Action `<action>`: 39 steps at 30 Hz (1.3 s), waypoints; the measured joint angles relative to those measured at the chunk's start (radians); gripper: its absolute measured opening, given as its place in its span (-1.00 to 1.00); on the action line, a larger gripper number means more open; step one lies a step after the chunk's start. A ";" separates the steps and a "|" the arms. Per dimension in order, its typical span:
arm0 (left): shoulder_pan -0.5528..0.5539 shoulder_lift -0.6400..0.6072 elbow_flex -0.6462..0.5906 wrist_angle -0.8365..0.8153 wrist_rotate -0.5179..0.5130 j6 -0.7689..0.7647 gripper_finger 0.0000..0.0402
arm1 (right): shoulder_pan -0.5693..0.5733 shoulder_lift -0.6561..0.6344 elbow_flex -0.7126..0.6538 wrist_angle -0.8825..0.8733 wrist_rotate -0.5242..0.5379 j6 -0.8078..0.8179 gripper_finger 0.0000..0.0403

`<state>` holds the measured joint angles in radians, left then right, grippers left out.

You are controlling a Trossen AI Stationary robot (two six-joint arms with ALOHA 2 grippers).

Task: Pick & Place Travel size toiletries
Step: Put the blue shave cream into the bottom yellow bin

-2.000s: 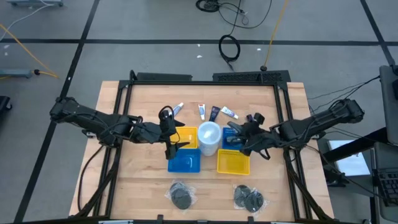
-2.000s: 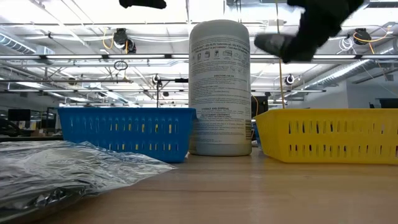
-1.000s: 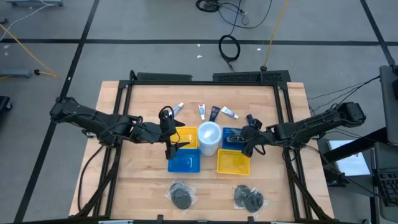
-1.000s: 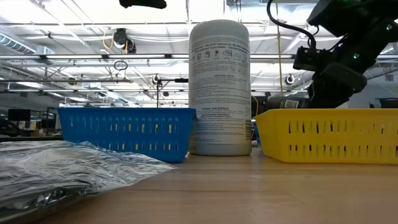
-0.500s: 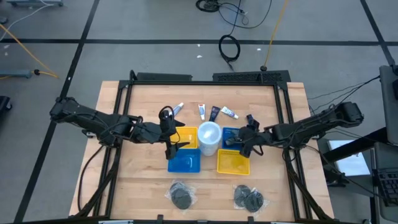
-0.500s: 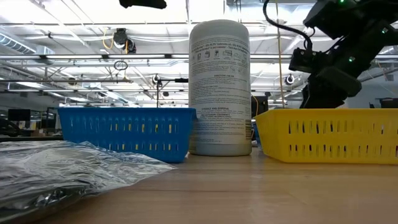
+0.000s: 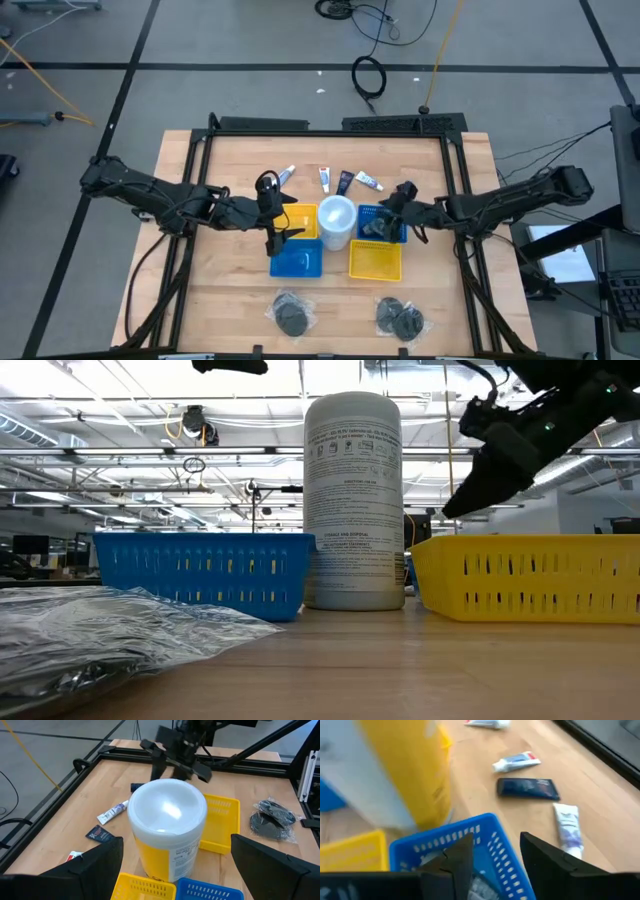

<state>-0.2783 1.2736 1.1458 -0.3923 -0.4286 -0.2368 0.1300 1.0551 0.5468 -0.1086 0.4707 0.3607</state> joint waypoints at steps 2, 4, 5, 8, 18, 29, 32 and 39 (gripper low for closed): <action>0.000 0.000 0.000 0.000 0.000 0.000 0.81 | -0.019 -0.023 0.000 -0.054 0.000 0.042 -0.30; 0.000 0.000 0.000 0.000 0.000 0.001 0.81 | -0.045 -0.042 0.000 -0.112 -0.004 0.103 -0.35; 0.000 0.000 0.000 0.000 0.000 0.001 0.81 | -0.059 -0.050 0.000 -0.151 -0.004 0.142 -0.37; 0.000 0.000 0.000 0.000 0.000 0.002 0.81 | -0.104 -0.059 0.000 -0.244 -0.003 0.218 -0.42; 0.004 0.000 0.000 0.001 -0.001 0.002 0.81 | -0.295 -0.053 0.046 -0.358 -0.089 0.224 -0.45; 0.004 0.000 0.000 0.000 -0.001 0.000 0.81 | -0.472 -0.029 0.049 -0.420 -0.193 0.222 -0.45; 0.004 0.000 0.000 0.000 -0.001 0.001 0.81 | -0.492 -0.005 0.049 -0.419 -0.198 0.199 -0.45; 0.004 0.000 0.000 0.000 -0.001 0.006 0.81 | -0.535 0.070 0.048 -0.384 -0.248 0.149 -0.44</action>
<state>-0.2745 1.2736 1.1458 -0.3922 -0.4297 -0.2310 -0.4052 1.1251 0.5953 -0.4921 0.2225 0.5098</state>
